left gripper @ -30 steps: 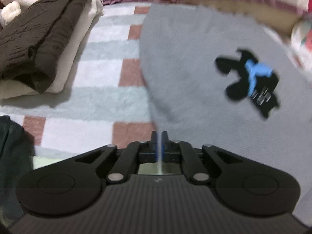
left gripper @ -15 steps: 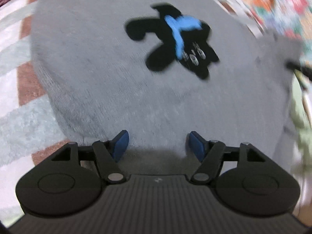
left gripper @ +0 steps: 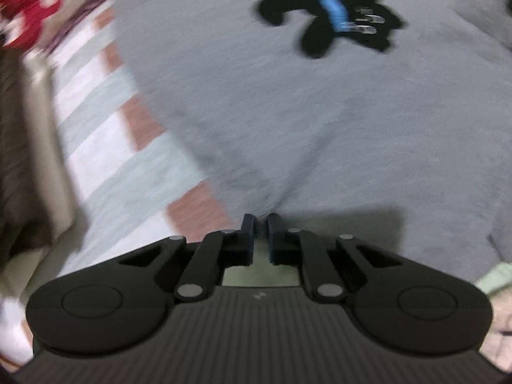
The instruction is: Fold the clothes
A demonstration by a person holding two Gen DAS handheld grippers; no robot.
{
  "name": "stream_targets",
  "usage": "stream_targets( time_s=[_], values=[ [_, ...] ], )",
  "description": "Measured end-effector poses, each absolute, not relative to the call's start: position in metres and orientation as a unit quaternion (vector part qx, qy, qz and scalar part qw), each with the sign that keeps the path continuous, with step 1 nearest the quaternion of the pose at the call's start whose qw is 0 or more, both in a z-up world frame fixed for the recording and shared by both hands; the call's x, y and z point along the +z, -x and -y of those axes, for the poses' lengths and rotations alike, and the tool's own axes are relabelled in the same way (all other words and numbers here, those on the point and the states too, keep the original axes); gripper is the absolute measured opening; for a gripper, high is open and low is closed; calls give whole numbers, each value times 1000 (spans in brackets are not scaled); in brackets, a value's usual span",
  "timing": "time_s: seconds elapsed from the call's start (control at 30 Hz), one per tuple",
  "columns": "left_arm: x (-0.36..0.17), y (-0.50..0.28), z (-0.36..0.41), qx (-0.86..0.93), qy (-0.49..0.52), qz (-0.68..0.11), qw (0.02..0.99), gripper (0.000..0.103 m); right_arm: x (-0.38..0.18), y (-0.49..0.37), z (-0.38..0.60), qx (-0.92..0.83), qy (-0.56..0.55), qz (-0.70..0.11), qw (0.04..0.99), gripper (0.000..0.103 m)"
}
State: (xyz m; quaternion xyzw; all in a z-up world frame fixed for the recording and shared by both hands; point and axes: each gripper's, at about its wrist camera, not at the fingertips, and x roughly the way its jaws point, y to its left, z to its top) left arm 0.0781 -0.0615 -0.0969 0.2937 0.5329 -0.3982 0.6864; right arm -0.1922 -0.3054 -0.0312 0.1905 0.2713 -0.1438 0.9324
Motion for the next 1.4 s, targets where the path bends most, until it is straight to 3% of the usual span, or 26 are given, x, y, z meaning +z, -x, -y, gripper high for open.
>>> stream_targets(
  time_s=[0.07,0.17,0.27,0.37,0.53,0.6,0.67,0.77,0.83,0.87,0.9,1.03,1.13,1.17,1.27,1.4],
  values=[
    [-95,-80,53,-383,-287,-534,697,10,-41,187,305,-169,-174,-296,924,9],
    [-93,-84,41,-360,-266,-539,713,27,-53,187,312,-195,-192,-312,910,9],
    [-95,-92,28,-342,-188,-563,729,33,-56,188,317,-213,-200,-323,900,10],
    [-98,-100,17,-322,-112,-583,738,49,-55,188,319,-230,-189,-334,894,15],
    [-97,-106,10,-319,-37,-582,747,53,-53,189,320,-247,-164,-347,890,16],
    [-91,-106,10,-329,-18,-570,753,64,-52,189,319,-248,-151,-349,891,16],
    [-94,-106,20,-331,-26,-572,750,71,-56,189,320,-250,-157,-353,888,16],
    [-118,-109,40,-304,-59,-609,730,73,-62,191,320,-248,-179,-353,884,16],
    [-125,-104,49,-305,-86,-595,738,72,-62,192,319,-242,-186,-349,886,16],
    [-126,-101,53,-312,-101,-581,745,24,-60,192,317,-238,-183,-347,889,16],
    [-125,-97,58,-319,-121,-568,749,17,-59,192,316,-234,-179,-344,891,16],
    [-102,-84,58,-325,-187,-531,760,15,-51,187,306,-200,-148,-324,913,11],
    [-90,-93,39,-311,-165,-533,770,15,-48,181,300,-181,-138,-313,922,8],
    [-94,-97,34,-293,-166,-536,774,2,-47,179,298,-174,-137,-312,924,6],
    [-118,-102,27,-199,-253,-512,796,0,-58,170,291,-172,-113,-333,920,5],
    [-98,-110,2,-219,-125,-521,815,3,-66,173,293,-183,-111,-351,912,5]
  ],
)
